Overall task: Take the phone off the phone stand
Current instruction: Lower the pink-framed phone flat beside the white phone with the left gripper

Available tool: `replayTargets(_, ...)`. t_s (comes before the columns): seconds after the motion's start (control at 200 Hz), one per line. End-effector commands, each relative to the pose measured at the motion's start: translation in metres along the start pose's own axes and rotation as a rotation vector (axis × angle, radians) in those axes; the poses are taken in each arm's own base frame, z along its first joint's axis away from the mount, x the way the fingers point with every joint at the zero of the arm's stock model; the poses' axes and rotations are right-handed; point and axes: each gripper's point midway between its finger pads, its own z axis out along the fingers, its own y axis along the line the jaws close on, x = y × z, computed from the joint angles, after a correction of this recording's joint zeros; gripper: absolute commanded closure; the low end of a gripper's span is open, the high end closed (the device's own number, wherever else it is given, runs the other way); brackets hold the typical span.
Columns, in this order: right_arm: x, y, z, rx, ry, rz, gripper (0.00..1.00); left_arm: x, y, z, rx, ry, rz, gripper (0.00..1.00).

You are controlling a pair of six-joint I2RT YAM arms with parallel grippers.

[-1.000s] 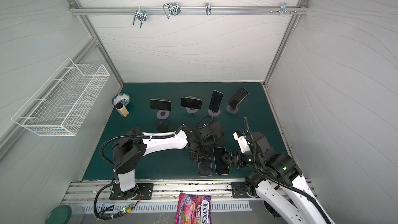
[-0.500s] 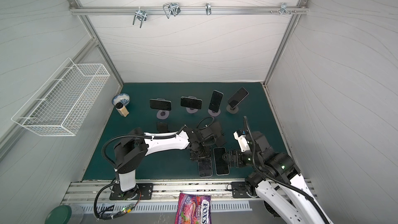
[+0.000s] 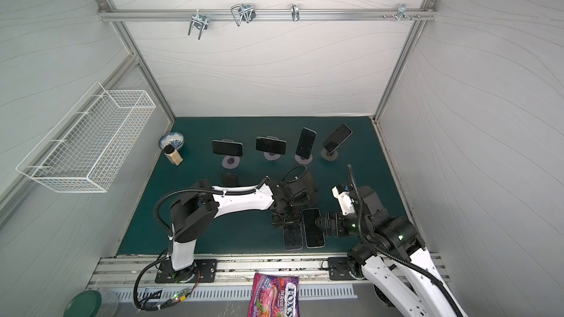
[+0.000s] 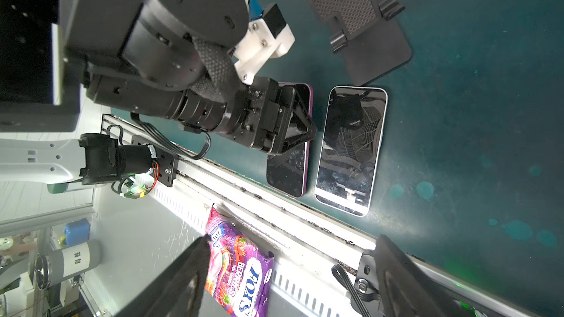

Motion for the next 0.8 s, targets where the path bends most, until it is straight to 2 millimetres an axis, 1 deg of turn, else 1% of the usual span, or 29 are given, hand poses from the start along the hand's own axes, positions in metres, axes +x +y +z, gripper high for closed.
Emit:
replayTargets(0.0, 0.002, 0.001, 0.001, -0.016, 0.011, 0.004, 0.15, -0.006, -0.009, -0.005, 0.014, -0.004, 0.006, 0.49)
replayTargets(0.075, -0.001, 0.002, 0.002, -0.025, 0.010, 0.014, 0.15, -0.006, -0.008, -0.004, 0.015, 0.001, -0.002, 0.48)
replayTargets(0.275, -0.004, 0.001, 0.000, -0.040, -0.022, 0.036, 0.15, -0.001, -0.003, 0.010, 0.015, 0.044, -0.030, 0.45)
replayTargets(0.505, -0.006, 0.000, 0.001, -0.039, -0.020, 0.044, 0.15, -0.005, -0.006, 0.009, 0.031, 0.034, -0.024, 0.41)
replayTargets(0.795, -0.009, 0.000, 0.001, -0.050, -0.030, 0.057, 0.15, -0.002, -0.005, 0.018, 0.028, 0.064, -0.031, 0.36)
